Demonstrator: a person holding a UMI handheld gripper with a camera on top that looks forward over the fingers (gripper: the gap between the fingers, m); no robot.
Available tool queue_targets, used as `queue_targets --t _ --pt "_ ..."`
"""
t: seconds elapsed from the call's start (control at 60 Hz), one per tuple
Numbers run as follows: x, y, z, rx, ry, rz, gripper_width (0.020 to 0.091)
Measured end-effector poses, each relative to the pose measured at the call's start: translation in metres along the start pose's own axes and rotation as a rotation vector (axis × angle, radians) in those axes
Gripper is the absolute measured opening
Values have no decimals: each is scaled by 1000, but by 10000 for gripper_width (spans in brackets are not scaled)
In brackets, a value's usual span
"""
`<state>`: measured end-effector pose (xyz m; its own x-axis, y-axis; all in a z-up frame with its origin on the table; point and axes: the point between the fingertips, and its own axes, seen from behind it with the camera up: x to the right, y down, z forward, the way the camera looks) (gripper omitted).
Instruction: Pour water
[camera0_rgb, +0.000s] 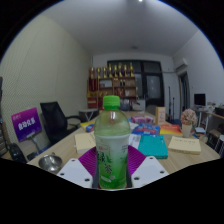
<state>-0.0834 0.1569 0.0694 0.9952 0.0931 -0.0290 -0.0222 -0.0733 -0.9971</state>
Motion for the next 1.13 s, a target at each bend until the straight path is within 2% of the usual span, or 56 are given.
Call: queue_targets --t 0.183,0.3,0.35,0.433,0.45,0.533,0.55,0.567,0.617,0.767,1.0,1.133 --pt "16 -17 -6 48 -13 -43 389" --pt "14 -17 -7 26 -2 -40 500" --pt "22 -16 -13 -7 8 -40 585" --pt "21 -16 -27 -42 -7 -27 820" --pt "21 -14 -33 -45 -15 -28 847" --pt "22 -19 -59 -54 -32 -55 842" --pt "0 -16 -61 -51 -23 -61 844" --pt "25 -21 -75 -52 -30 -66 841" --pt "30 -25 -98 -49 -19 -69 838" --pt "23 -45 -190 -32 -57 -31 836" --pt "24 -44 -332 -1 -78 -9 829" --pt "21 -48 -395 65 -104 48 808"
